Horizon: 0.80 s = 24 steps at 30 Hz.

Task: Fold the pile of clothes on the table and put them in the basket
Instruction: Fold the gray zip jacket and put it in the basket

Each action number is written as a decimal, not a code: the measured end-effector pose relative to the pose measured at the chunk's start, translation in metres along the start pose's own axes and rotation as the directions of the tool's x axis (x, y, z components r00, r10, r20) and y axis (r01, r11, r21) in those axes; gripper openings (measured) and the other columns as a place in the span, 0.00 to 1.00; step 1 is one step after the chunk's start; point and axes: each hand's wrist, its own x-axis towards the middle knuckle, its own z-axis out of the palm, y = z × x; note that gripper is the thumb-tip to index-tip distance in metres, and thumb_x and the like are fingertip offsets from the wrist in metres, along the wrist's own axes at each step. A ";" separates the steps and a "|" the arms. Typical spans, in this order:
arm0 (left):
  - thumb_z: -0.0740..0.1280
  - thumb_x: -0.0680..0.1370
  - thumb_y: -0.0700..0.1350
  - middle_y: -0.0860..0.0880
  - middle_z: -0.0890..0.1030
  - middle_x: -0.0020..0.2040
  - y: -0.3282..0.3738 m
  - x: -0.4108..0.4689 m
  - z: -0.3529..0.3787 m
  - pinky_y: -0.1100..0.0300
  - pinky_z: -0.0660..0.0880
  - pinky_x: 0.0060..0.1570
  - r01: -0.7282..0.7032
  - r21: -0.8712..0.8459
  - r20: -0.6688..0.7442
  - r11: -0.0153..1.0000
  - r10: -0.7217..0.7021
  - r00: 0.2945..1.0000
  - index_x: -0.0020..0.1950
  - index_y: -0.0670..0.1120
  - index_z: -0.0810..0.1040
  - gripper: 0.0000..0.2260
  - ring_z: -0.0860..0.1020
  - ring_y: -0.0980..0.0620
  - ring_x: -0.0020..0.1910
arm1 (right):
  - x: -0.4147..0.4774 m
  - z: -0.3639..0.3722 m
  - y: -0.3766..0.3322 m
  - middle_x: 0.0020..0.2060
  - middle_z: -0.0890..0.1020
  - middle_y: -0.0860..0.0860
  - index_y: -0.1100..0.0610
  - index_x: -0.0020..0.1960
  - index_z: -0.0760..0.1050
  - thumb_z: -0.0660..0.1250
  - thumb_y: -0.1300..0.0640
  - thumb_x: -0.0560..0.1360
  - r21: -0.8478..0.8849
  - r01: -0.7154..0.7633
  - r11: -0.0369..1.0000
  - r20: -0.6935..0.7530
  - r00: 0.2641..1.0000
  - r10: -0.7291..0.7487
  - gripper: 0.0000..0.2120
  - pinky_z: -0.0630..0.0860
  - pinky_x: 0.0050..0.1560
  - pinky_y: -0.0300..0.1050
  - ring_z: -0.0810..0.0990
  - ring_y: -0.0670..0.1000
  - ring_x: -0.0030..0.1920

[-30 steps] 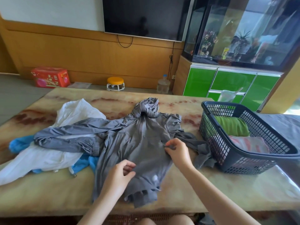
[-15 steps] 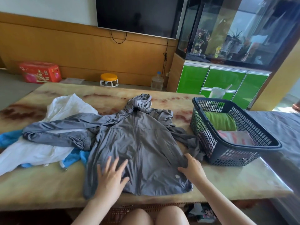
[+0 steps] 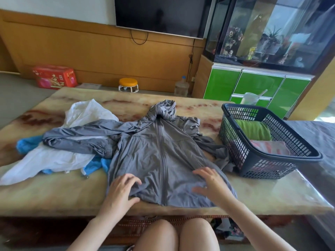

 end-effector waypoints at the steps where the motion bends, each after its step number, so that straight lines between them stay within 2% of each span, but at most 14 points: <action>1: 0.80 0.61 0.47 0.59 0.75 0.48 -0.004 -0.001 0.001 0.66 0.66 0.51 -0.021 -0.019 -0.016 1.000 0.021 1.000 0.48 0.56 0.75 0.21 0.74 0.56 0.50 | -0.004 0.009 -0.005 0.64 0.72 0.45 0.48 0.67 0.71 0.62 0.33 0.67 -0.004 0.075 0.997 0.042 0.996 -0.074 0.33 0.66 0.65 0.44 0.68 0.49 0.65; 3: 0.80 0.60 0.48 0.61 0.75 0.43 -0.011 -0.002 0.002 0.68 0.65 0.48 -0.044 -0.051 -0.001 0.998 0.044 0.999 0.44 0.56 0.77 0.18 0.71 0.61 0.46 | -0.012 0.027 -0.011 0.64 0.71 0.44 0.47 0.67 0.71 0.58 0.31 0.65 -0.019 0.164 0.986 0.087 0.983 -0.162 0.35 0.66 0.64 0.43 0.68 0.49 0.65; 7: 0.79 0.62 0.51 0.62 0.75 0.43 -0.020 -0.002 0.002 0.64 0.69 0.46 -0.044 -0.076 -0.029 0.996 0.042 0.999 0.44 0.56 0.79 0.14 0.73 0.62 0.44 | -0.020 0.037 -0.013 0.65 0.70 0.41 0.44 0.65 0.72 0.60 0.32 0.64 -0.051 0.180 0.982 0.082 0.981 -0.175 0.33 0.64 0.63 0.41 0.65 0.44 0.65; 9: 0.80 0.62 0.49 0.62 0.77 0.42 -0.022 0.002 0.002 0.62 0.72 0.44 -0.051 -0.058 -0.042 0.997 0.049 0.998 0.43 0.55 0.79 0.15 0.74 0.61 0.42 | -0.018 0.038 -0.014 0.61 0.75 0.40 0.42 0.58 0.77 0.60 0.34 0.66 -0.089 0.215 0.973 0.012 0.977 -0.215 0.25 0.69 0.58 0.39 0.71 0.43 0.61; 12: 0.79 0.63 0.47 0.61 0.78 0.37 -0.022 0.010 -0.001 0.63 0.69 0.40 -0.052 0.010 -0.083 0.999 0.053 0.995 0.40 0.56 0.78 0.12 0.76 0.59 0.38 | -0.012 0.038 -0.015 0.48 0.82 0.38 0.44 0.45 0.81 0.61 0.40 0.71 -0.081 0.250 0.965 -0.121 0.958 -0.258 0.13 0.80 0.43 0.40 0.78 0.42 0.47; 14: 0.79 0.65 0.44 0.60 0.79 0.35 -0.024 0.016 0.000 0.63 0.68 0.37 -0.022 -0.001 -0.138 1.000 0.021 0.990 0.38 0.54 0.79 0.10 0.76 0.60 0.35 | -0.006 0.030 -0.022 0.44 0.83 0.40 0.46 0.44 0.82 0.64 0.44 0.73 -0.035 0.169 0.985 -0.174 0.969 -0.173 0.10 0.79 0.44 0.42 0.80 0.44 0.45; 16: 0.78 0.66 0.42 0.59 0.80 0.34 -0.026 0.025 -0.004 0.62 0.72 0.34 0.049 -0.117 -0.202 0.992 -0.072 0.977 0.37 0.52 0.80 0.09 0.77 0.60 0.33 | 0.006 0.016 -0.027 0.44 0.83 0.41 0.47 0.48 0.81 0.65 0.47 0.75 0.068 0.012 0.998 -0.222 0.975 0.003 0.07 0.75 0.46 0.41 0.80 0.44 0.48; 18: 0.75 0.70 0.42 0.57 0.80 0.33 -0.022 0.041 -0.011 0.60 0.72 0.30 0.134 -0.225 -0.217 0.965 -0.183 0.959 0.38 0.51 0.80 0.06 0.77 0.58 0.31 | 0.028 0.004 -0.031 0.45 0.84 0.43 0.47 0.50 0.80 0.65 0.47 0.76 0.145 -0.063 0.987 -0.253 0.962 0.098 0.07 0.73 0.46 0.43 0.80 0.46 0.49; 21: 0.71 0.74 0.44 0.54 0.80 0.35 -0.015 0.072 -0.025 0.59 0.69 0.30 0.189 -0.174 -0.213 0.966 -0.224 0.951 0.43 0.48 0.81 0.01 0.75 0.54 0.32 | 0.068 -0.009 -0.035 0.46 0.84 0.46 0.48 0.49 0.81 0.65 0.48 0.76 0.167 -0.125 0.978 -0.247 0.955 0.164 0.08 0.70 0.43 0.43 0.79 0.50 0.50; 24: 0.66 0.77 0.47 0.55 0.78 0.39 -0.015 0.103 -0.034 0.60 0.65 0.31 0.222 -0.033 -0.119 0.974 -0.225 0.967 0.49 0.51 0.77 0.02 0.73 0.53 0.35 | 0.102 -0.012 -0.033 0.45 0.83 0.50 0.51 0.48 0.80 0.64 0.49 0.77 0.156 -0.176 0.972 -0.163 0.966 0.201 0.08 0.71 0.41 0.44 0.79 0.53 0.49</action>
